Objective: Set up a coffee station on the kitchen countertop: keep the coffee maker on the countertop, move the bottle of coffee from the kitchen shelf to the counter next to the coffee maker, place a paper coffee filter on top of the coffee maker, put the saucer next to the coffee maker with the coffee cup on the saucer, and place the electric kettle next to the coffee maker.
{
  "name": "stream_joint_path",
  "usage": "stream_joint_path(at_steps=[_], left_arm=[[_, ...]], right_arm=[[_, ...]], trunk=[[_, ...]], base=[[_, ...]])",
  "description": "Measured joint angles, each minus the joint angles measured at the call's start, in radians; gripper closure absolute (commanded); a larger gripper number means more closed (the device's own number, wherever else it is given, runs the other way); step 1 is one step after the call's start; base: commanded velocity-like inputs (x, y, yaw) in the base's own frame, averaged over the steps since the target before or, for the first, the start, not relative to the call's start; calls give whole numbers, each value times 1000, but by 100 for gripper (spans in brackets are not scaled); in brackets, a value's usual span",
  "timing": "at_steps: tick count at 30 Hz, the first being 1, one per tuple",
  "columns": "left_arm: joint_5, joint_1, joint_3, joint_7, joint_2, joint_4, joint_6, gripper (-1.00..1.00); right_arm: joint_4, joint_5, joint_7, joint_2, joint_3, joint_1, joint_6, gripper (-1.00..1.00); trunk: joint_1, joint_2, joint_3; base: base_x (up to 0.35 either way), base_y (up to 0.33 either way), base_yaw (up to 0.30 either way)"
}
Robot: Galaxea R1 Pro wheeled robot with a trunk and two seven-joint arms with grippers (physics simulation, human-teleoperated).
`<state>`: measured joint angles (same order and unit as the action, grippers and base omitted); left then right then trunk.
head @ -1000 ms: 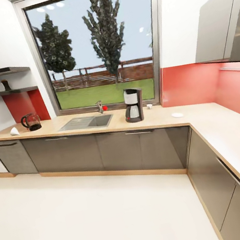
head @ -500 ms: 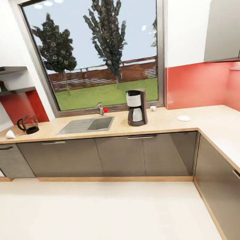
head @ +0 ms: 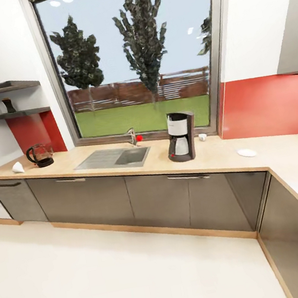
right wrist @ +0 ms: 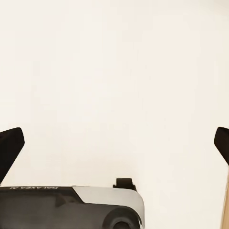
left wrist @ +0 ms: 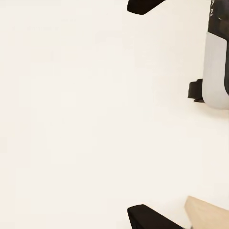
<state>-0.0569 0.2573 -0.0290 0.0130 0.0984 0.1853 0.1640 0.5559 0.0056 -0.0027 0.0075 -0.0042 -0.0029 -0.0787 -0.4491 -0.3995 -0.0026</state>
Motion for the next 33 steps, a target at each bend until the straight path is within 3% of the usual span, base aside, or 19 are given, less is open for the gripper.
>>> stream_joint_path(at_steps=[20, 33], left_arm=[[0, 0, 0, 0, 0, 0, 0, -100], [0, 0, 0, 0, 0, 0, 0, -100]], right_arm=[[0, 0, 0, 0, 0, 0, 0, -100], [0, 0, 1, 0, 0, 0, 0, -100]], trunk=[[0, 0, 0], [0, 0, 0]], base=[[334, 4, 133], [331, 145, 134]])
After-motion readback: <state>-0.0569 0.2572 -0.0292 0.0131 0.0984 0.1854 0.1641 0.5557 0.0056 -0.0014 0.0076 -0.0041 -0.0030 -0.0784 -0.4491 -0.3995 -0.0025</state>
